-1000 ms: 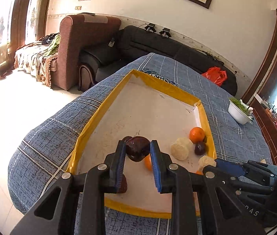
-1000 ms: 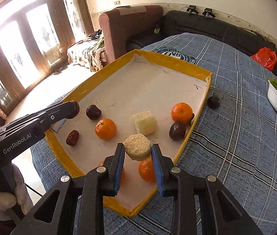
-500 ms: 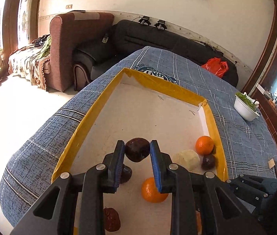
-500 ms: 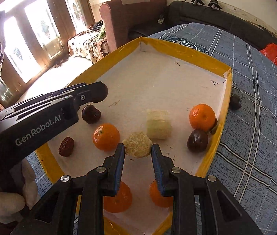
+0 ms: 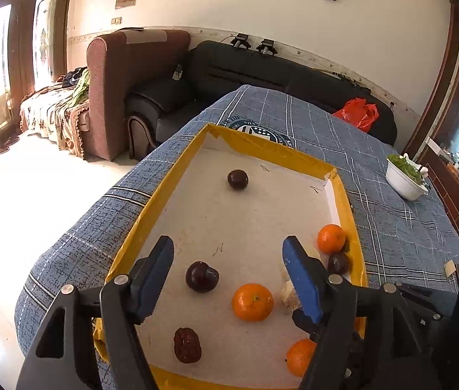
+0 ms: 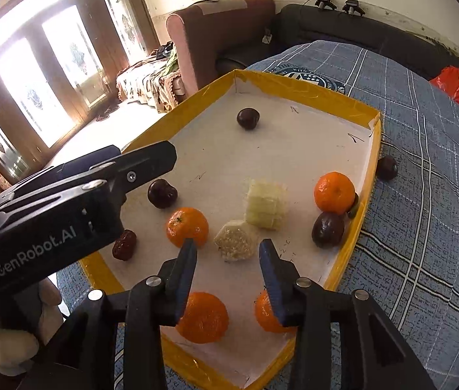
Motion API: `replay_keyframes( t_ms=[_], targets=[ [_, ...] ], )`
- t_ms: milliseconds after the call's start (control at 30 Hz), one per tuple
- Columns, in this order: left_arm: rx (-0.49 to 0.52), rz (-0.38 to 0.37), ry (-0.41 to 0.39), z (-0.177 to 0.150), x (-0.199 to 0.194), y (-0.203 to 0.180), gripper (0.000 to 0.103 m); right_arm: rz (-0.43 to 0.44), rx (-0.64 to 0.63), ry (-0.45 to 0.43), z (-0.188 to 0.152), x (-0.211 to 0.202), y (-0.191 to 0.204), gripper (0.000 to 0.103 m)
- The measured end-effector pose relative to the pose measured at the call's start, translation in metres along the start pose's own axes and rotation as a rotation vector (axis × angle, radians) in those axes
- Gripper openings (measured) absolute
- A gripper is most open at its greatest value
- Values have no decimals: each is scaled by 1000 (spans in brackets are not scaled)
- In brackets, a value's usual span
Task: Organize fruits
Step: 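Raise both open tools away from the tray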
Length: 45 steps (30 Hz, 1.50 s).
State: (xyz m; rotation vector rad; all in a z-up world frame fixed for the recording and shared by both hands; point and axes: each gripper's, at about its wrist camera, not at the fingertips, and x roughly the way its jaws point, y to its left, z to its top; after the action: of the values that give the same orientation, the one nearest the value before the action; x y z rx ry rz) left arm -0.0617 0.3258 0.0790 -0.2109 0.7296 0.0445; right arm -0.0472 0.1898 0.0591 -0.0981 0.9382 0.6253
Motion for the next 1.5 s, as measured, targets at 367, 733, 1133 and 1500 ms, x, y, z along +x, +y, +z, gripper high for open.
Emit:
replay_keyframes(
  t_ms=[367,733,1133,1500],
  targets=[
    [25,0,-21,-9,-31,-21,75,-1,49,-56,-20,-36,-12,59],
    [52,32,-6,-32,-51,-55,87,-8,181,-131,-49,-81,-60,66],
    [126,77,-41,-53,-84,-97,87,-33,326,-224,-102,-141,-110,70],
    [211,55,-302,-54,-160,-123,87,-146,362,-350,-129,-216,-141,71]
  ],
)
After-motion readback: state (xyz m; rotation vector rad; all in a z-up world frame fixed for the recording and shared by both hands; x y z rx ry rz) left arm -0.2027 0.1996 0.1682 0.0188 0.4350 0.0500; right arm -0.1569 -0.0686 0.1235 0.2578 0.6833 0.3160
